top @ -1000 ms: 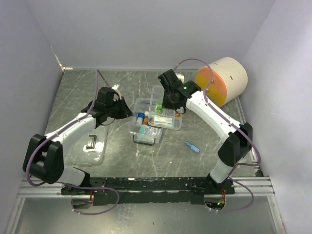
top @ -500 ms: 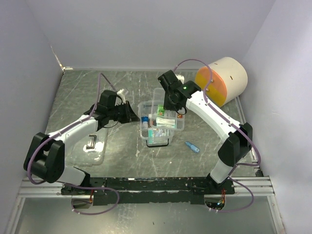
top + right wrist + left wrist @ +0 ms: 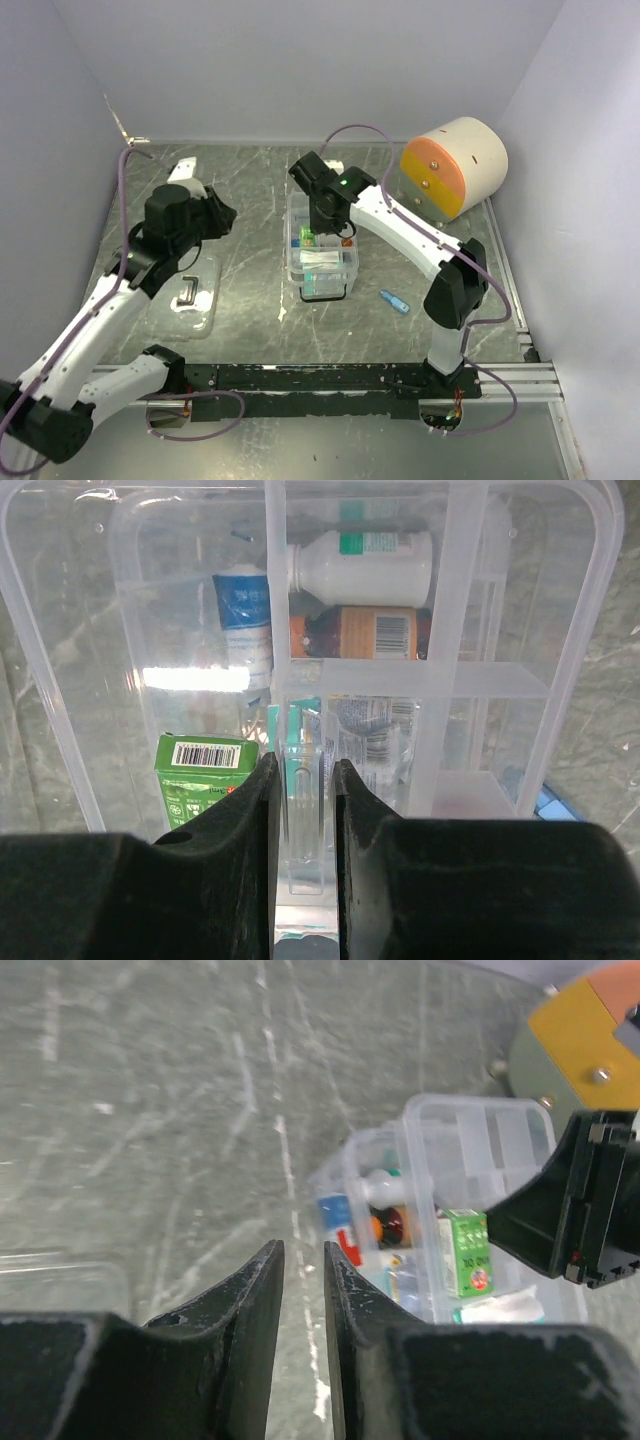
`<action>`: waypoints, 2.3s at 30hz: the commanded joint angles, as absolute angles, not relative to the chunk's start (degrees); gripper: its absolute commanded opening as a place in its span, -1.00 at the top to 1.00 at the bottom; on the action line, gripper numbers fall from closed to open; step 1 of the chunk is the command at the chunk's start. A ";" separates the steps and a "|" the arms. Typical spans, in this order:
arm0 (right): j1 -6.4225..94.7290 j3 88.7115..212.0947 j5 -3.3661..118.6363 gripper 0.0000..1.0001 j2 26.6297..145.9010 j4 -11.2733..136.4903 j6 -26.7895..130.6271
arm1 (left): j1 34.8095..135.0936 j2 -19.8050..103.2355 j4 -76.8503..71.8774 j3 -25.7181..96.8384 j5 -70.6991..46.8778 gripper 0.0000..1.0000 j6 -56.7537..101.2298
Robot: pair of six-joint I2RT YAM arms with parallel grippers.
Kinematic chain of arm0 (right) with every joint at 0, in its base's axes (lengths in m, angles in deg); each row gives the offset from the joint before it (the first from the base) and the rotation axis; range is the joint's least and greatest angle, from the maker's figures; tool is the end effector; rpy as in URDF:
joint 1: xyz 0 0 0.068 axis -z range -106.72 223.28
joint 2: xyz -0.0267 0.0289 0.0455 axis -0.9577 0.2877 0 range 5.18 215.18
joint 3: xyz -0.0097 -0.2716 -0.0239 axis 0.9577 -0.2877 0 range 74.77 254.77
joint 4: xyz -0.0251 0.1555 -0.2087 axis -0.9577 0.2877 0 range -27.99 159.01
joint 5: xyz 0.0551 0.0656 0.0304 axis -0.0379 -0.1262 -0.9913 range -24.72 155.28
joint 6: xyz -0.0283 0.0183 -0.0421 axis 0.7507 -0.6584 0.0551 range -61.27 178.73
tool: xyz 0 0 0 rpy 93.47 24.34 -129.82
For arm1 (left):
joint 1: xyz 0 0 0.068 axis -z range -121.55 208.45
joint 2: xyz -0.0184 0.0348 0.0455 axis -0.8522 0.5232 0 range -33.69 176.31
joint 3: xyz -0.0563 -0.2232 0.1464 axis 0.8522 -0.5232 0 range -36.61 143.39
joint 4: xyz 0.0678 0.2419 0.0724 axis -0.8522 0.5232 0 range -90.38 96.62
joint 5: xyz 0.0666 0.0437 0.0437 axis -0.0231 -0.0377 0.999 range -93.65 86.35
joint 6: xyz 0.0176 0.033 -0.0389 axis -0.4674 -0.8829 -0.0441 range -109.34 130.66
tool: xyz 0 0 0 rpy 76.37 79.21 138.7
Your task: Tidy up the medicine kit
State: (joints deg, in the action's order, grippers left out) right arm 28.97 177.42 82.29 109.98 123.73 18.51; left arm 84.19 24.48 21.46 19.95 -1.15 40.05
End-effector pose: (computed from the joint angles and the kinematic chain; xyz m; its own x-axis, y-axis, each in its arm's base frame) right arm 0.2807 0.2594 0.3225 -0.8623 0.0212 -0.5060 -0.0247 0.9962 0.0839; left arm 0.2059 -0.0976 0.3472 -0.5076 -0.2997 -0.8078 0.1707 0.8840 -0.4352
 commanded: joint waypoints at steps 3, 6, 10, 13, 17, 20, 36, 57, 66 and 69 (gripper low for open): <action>28.08 179.06 83.12 1.00 111.67 125.58 18.57 | 84.38 16.05 26.46 16.52 12.46 0.30 36.15; 28.10 178.62 82.09 1.00 112.26 123.61 20.17 | 84.38 13.80 25.16 14.67 12.50 0.28 36.98; 28.10 180.77 81.59 1.00 114.75 123.71 20.46 | 84.38 13.91 26.10 15.05 12.20 0.29 37.33; 28.05 181.08 81.13 1.00 115.86 124.20 20.18 | 84.37 14.28 26.82 15.08 12.67 0.27 37.51; 28.19 180.60 81.45 1.00 116.23 124.51 19.88 | 84.38 14.28 26.42 14.46 12.16 0.26 38.11; 28.17 180.83 81.62 1.00 116.87 125.19 19.84 | 84.34 14.28 25.74 14.02 11.50 0.27 38.37; 28.35 179.11 79.38 1.00 116.99 125.41 19.47 | 84.38 14.56 25.27 13.48 11.14 0.25 38.71; 30.12 175.16 79.37 0.97 118.31 122.71 20.95 | 84.37 15.17 25.27 13.19 11.03 0.24 39.10; 30.30 173.25 79.82 0.60 115.67 120.50 19.88 | 84.38 15.42 25.20 13.19 10.74 0.21 39.59; 30.27 173.25 81.09 0.47 113.33 121.07 18.97 | 84.38 15.60 24.84 13.03 10.16 0.11 40.05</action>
State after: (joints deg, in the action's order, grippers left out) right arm 29.82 173.75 78.99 116.23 120.54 20.14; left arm 84.17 15.48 26.05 13.35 11.14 39.15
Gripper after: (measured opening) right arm 0.241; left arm 0.407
